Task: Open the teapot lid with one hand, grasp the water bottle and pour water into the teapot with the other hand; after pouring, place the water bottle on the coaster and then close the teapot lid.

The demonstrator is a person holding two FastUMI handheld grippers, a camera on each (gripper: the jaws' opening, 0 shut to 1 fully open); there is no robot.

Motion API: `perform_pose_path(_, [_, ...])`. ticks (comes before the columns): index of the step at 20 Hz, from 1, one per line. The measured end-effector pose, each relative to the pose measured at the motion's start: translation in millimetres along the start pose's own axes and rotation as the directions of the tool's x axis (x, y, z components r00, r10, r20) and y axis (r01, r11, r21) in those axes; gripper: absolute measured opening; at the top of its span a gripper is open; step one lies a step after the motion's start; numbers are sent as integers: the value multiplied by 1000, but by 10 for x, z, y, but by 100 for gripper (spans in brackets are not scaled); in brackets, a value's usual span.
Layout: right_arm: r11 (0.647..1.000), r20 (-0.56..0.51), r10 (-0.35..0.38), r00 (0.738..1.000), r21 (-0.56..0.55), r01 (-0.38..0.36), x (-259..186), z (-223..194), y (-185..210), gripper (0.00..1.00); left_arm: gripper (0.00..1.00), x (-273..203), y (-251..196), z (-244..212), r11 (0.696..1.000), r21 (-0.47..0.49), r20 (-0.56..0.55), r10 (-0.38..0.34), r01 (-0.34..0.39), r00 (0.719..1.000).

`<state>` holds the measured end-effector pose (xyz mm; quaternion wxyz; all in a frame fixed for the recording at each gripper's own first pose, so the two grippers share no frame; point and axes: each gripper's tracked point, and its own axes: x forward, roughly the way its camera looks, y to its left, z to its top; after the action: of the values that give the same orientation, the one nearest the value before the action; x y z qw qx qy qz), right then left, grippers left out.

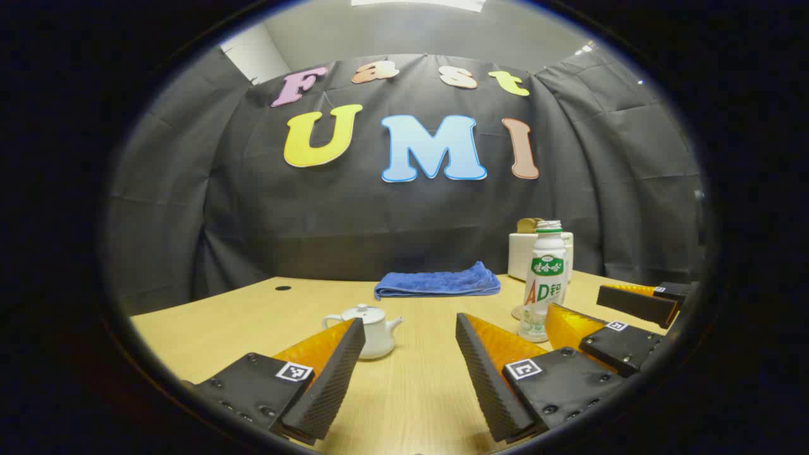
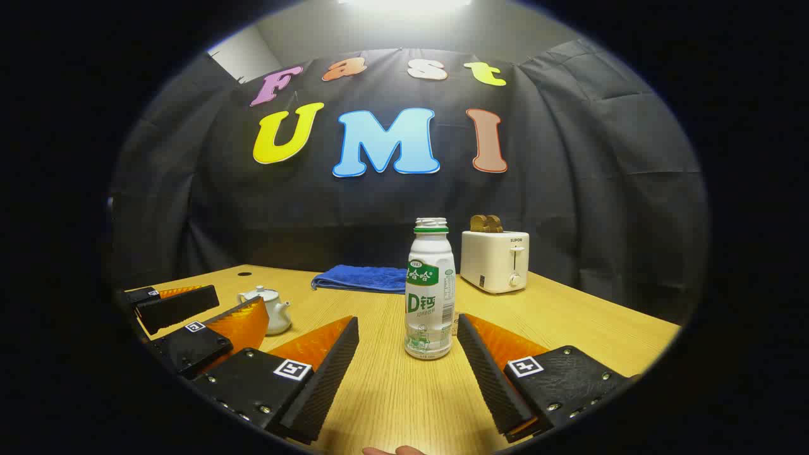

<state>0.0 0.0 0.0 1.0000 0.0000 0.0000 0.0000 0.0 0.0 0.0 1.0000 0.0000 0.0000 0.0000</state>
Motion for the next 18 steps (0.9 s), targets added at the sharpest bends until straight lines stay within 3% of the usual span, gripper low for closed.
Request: perform_pose_path(18, [1000,1,-4,1000,0,4,-9,22,4,97,100,19,-19,29,1000,0,3,-27,27,1000])
